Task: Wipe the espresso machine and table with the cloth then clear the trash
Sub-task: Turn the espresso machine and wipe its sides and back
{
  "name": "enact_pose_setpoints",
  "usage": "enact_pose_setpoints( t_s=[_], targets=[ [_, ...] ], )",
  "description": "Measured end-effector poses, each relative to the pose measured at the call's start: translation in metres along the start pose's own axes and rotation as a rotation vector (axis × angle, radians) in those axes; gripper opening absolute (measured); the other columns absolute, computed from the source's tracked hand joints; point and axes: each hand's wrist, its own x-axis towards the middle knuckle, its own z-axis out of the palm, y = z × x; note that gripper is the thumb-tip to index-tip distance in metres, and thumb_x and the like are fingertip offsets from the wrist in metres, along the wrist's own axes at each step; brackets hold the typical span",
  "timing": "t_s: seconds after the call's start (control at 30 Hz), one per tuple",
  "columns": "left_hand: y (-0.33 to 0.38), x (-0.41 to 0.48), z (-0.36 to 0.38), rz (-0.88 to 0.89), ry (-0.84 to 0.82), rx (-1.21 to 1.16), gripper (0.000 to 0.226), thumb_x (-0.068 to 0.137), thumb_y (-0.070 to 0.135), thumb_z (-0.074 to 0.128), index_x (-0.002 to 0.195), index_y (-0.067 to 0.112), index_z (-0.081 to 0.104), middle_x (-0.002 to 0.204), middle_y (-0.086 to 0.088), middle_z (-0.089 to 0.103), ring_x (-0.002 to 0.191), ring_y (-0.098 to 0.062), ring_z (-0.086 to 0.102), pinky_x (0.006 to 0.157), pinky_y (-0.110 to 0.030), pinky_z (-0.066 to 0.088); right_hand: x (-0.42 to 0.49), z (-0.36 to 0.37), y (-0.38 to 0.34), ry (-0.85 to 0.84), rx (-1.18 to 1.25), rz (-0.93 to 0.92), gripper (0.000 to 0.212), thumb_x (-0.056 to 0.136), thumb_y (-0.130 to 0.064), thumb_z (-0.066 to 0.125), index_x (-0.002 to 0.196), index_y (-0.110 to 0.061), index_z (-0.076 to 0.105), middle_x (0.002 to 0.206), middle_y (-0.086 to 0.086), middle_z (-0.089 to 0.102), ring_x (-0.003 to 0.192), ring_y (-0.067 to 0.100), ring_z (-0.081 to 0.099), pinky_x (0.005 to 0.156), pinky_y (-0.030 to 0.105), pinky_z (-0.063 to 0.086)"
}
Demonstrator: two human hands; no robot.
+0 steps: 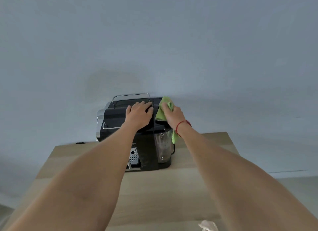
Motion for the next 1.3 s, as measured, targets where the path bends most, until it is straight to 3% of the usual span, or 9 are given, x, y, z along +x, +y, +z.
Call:
enact_pose_setpoints(
  t_s=[0.2, 0.3, 0.4, 0.47, 0.5, 0.57, 0.67, 0.9, 1.3],
  targets=[
    [0.0, -0.001, -0.003, -0.005, -0.041, 0.029, 0.059, 0.095, 0.059, 0.026, 0.149, 0.037, 0.026, 0.159, 0.0, 0.021, 0.148, -0.022, 0.012, 0.119, -0.047, 0.001, 0.001, 0.008, -0.002, 0.051, -0.202, -0.091, 0.039, 0.098, -0.03, 0.047, 0.136, -0.022, 0.051, 0.139, 0.008, 0.051, 0.123, 0.029, 0.052, 0.102, 0.033, 0.042],
    [0.0, 0.0, -0.003, -0.016, -0.03, 0.018, 0.052, 0.099, 0.05, 0.021, 0.149, 0.037, 0.026, 0.16, 0.0, 0.02, 0.148, -0.022, 0.012, 0.119, -0.047, 0.0, -0.012, 0.014, -0.004, 0.007, -0.271, -0.158, 0.044, 0.097, -0.042, 0.041, 0.137, -0.026, 0.049, 0.153, 0.005, 0.034, 0.131, 0.025, 0.046, 0.106, 0.033, 0.037],
    [0.0, -0.001, -0.001, -0.012, -0.03, -0.022, 0.049, 0.101, 0.038, 0.019, 0.149, 0.035, 0.026, 0.16, 0.002, 0.02, 0.149, -0.02, 0.01, 0.12, -0.046, 0.0, -0.011, 0.011, -0.005, -0.006, -0.184, -0.134, 0.055, 0.092, -0.054, 0.029, 0.09, -0.015, 0.068, 0.118, 0.01, 0.061, 0.103, 0.027, 0.058, 0.094, 0.038, 0.045],
    [0.002, -0.002, -0.001, -0.021, -0.019, -0.039, 0.05, 0.102, 0.035, 0.019, 0.151, 0.03, 0.025, 0.161, -0.001, 0.015, 0.149, -0.02, 0.005, 0.121, -0.045, -0.001, -0.002, 0.01, -0.007, 0.065, -0.188, -0.162, 0.061, 0.086, -0.051, 0.029, 0.066, -0.004, 0.061, 0.1, 0.016, 0.071, 0.081, 0.028, 0.063, 0.078, 0.041, 0.052],
    [0.003, -0.002, -0.001, -0.048, -0.014, -0.043, 0.051, 0.101, 0.034, 0.019, 0.151, 0.026, 0.024, 0.162, -0.006, 0.009, 0.15, -0.022, 0.0, 0.121, -0.045, -0.003, 0.004, 0.011, -0.007, 0.105, -0.232, -0.186, 0.057, 0.087, -0.047, 0.032, 0.068, -0.005, 0.065, 0.096, 0.015, 0.071, 0.083, 0.028, 0.062, 0.078, 0.041, 0.052],
    [0.002, -0.003, -0.002, -0.136, -0.01, -0.023, 0.053, 0.101, 0.037, 0.017, 0.151, 0.021, 0.021, 0.161, -0.015, -0.001, 0.149, -0.027, -0.011, 0.118, -0.051, -0.009, 0.015, 0.019, -0.003, 0.114, -0.414, -0.268, 0.037, 0.093, -0.038, 0.039, 0.101, -0.023, 0.072, 0.121, 0.003, 0.065, 0.115, 0.023, 0.053, 0.099, 0.041, 0.042],
    [0.003, -0.002, -0.001, -0.192, -0.037, 0.009, 0.055, 0.1, 0.041, 0.015, 0.151, 0.023, 0.02, 0.161, -0.015, -0.001, 0.149, -0.028, -0.012, 0.113, -0.058, -0.014, 0.032, 0.029, -0.004, -0.028, -0.55, -0.266, 0.041, 0.096, -0.036, 0.032, 0.133, -0.038, 0.051, 0.153, -0.008, 0.033, 0.146, 0.018, 0.016, 0.119, 0.044, 0.017],
    [0.002, -0.001, 0.003, -0.174, -0.022, 0.018, 0.055, 0.1, 0.041, 0.014, 0.152, 0.024, 0.019, 0.161, -0.011, 0.005, 0.149, -0.027, -0.005, 0.113, -0.058, -0.012, 0.068, 0.027, -0.006, -0.07, -0.477, -0.255, 0.044, 0.096, -0.036, 0.034, 0.135, -0.027, 0.051, 0.154, -0.007, 0.033, 0.143, 0.017, 0.025, 0.118, 0.032, 0.019],
    [0.007, -0.005, -0.004, -0.19, -0.047, 0.012, 0.055, 0.1, 0.038, 0.012, 0.152, 0.022, 0.019, 0.161, -0.011, 0.004, 0.149, -0.027, -0.005, 0.114, -0.059, -0.013, 0.003, 0.036, 0.022, 0.075, -0.619, -0.342, 0.05, 0.099, -0.029, 0.028, 0.148, -0.025, 0.026, 0.158, -0.001, 0.019, 0.146, 0.024, 0.013, 0.121, 0.041, 0.012]
  ],
)
